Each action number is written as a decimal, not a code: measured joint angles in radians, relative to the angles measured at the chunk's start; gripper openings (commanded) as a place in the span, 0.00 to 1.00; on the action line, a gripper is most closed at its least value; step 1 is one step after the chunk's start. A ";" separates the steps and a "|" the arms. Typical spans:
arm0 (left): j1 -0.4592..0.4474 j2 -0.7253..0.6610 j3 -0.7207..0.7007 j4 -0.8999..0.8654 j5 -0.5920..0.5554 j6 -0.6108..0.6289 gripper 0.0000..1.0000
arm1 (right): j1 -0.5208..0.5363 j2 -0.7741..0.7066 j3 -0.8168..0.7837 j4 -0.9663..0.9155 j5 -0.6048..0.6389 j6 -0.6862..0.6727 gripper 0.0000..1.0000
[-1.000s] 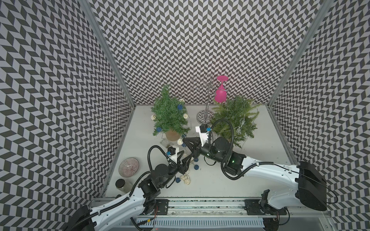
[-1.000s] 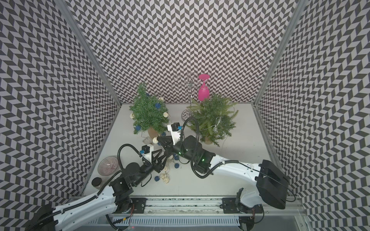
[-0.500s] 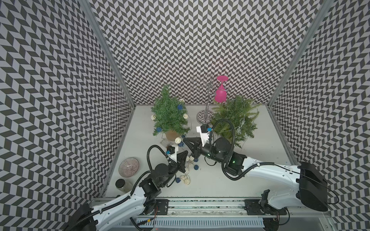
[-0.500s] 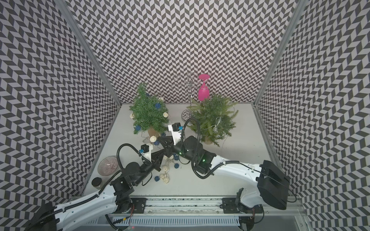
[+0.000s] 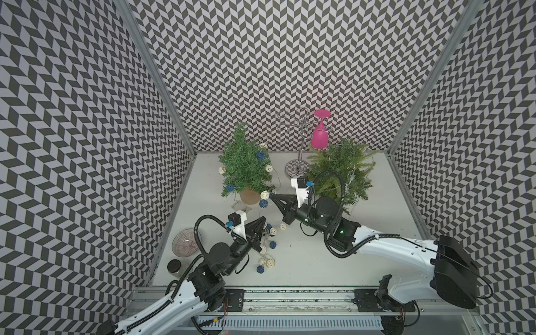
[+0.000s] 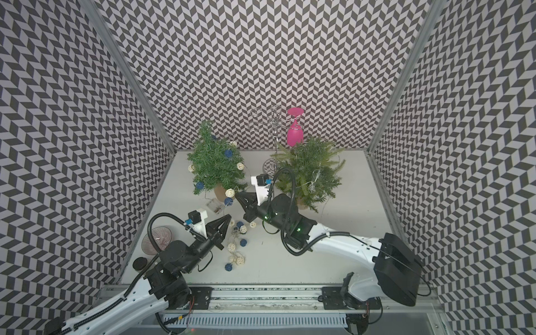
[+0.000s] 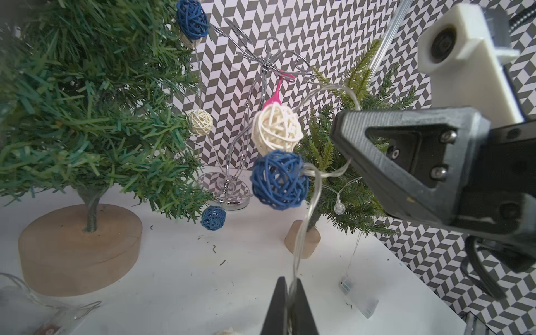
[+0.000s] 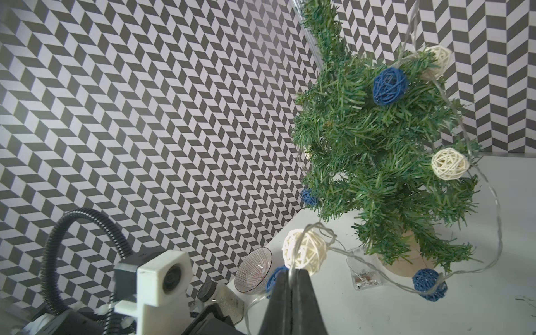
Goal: Wrap string light around the christmas tree
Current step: Wrap the light string around the Christmas tree.
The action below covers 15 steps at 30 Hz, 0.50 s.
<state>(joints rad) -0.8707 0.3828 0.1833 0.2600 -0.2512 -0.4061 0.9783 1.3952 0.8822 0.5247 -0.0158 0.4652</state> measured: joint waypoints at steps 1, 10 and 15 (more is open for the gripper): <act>0.000 -0.014 0.005 -0.013 -0.002 0.000 0.00 | -0.004 0.000 0.000 -0.002 0.000 0.000 0.07; 0.009 -0.072 0.114 -0.091 0.026 0.001 0.00 | -0.015 0.000 0.000 -0.016 -0.042 -0.019 0.51; 0.016 -0.043 0.166 -0.112 0.064 0.000 0.00 | -0.015 -0.001 -0.001 -0.045 -0.063 -0.036 0.67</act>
<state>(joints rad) -0.8547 0.3401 0.3492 0.1482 -0.1867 -0.4057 0.9634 1.3941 0.8814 0.4793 -0.0792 0.4290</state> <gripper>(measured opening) 0.047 0.610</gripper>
